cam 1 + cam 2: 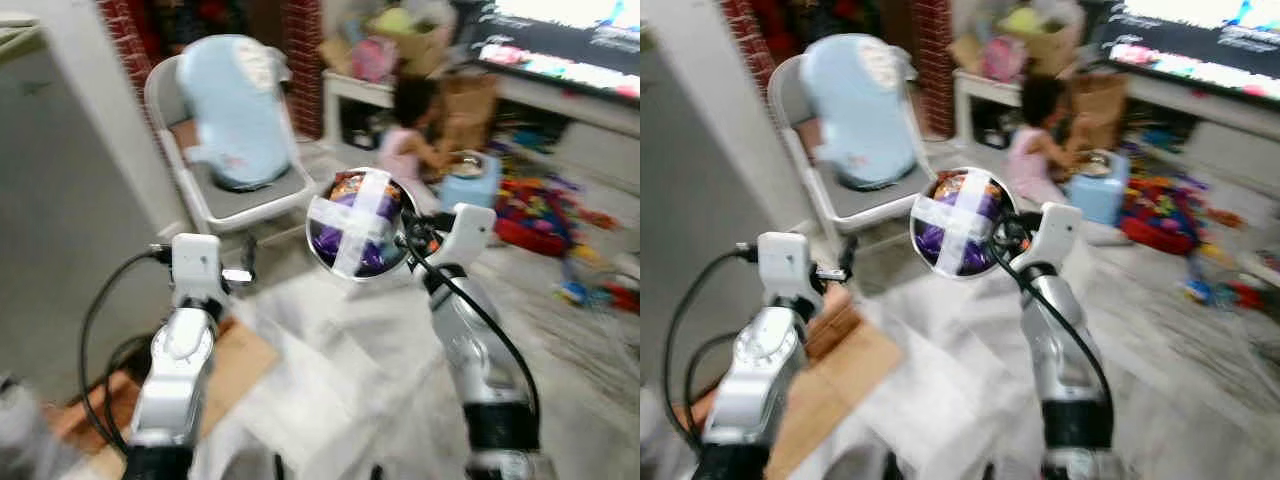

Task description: Restocking fridge

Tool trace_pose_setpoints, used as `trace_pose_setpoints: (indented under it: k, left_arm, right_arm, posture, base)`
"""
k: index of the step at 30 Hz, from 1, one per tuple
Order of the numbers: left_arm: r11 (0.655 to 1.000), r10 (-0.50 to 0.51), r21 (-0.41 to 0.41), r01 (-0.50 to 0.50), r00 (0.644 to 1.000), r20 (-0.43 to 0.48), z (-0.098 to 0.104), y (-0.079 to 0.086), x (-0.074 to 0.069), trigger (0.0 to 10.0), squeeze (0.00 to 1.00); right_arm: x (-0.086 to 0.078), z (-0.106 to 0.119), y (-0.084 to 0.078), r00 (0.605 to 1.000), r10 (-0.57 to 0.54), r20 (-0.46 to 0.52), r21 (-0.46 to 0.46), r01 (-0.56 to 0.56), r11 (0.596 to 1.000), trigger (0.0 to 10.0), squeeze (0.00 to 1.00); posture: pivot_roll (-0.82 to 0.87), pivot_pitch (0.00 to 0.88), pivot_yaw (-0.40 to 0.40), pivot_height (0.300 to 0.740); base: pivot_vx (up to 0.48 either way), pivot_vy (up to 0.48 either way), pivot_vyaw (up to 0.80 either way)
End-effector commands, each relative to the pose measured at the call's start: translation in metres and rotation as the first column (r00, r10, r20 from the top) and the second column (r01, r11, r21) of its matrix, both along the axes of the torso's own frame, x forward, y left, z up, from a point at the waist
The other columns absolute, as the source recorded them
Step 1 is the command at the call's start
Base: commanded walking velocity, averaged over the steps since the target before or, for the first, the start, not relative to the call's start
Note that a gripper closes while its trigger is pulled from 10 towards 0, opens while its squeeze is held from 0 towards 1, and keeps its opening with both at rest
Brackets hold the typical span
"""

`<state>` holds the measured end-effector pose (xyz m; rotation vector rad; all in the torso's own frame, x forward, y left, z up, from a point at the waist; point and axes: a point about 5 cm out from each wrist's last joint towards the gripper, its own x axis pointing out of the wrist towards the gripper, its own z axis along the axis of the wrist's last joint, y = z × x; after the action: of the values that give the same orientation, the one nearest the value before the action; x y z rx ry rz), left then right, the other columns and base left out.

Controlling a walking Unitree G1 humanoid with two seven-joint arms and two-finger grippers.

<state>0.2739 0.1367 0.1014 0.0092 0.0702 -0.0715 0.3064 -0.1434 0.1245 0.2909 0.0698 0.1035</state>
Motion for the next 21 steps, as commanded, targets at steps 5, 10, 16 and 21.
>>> trace_pose_setpoints:
  k: [5, 10, 16, 21]
  left_arm:
    - [1.0, 0.017, 0.014, -0.017, 1.0, 0.011, 0.007, 0.007, 0.002, 10.0, 0.0]
    - [0.996, 0.08, 0.036, -0.08, 0.997, 0.01, 0.003, 0.019, -0.002, 10.0, 0.0]
    - [0.997, 0.072, 0.031, -0.073, 0.997, 0.019, 0.004, 0.018, 0.0, 10.0, 0.0]
    - [0.997, 0.069, 0.018, -0.069, 0.997, 0.018, 0.004, 0.016, -0.001, 10.0, 0.0]
  right_arm:
    - [0.002, 0.011, -0.013, 0.998, -0.059, 0.039, -0.032, 0.06, 0.998, 10.0, 0.0]
    - [0.003, 0.008, -0.015, 0.998, -0.058, 0.02, -0.113, 0.06, 0.992, 10.0, 0.0]
    - [0.003, 0.009, -0.011, 0.999, -0.027, 0.037, -0.145, 0.032, 0.989, 10.0, 0.0]
    - [0.004, 0.012, -0.01, 0.998, -0.021, 0.061, -0.196, 0.033, 0.98, 10.0, 0.0]
  posture:
    - [-0.03, 0.003, 0.034, 0.74]
    - [-0.02, 0.0, 0.035, 0.74]
    - [-0.02, 0.0, 0.03, 0.74]
    - [-0.02, 0.0, 0.028, 0.74]
  base:
    - [0.0, 0.42, 0.0]
    - [0.0, 0.48, 0.0]
    - [0.0, 0.48, 0.0]
    - [0.0, 0.48, 0.0]
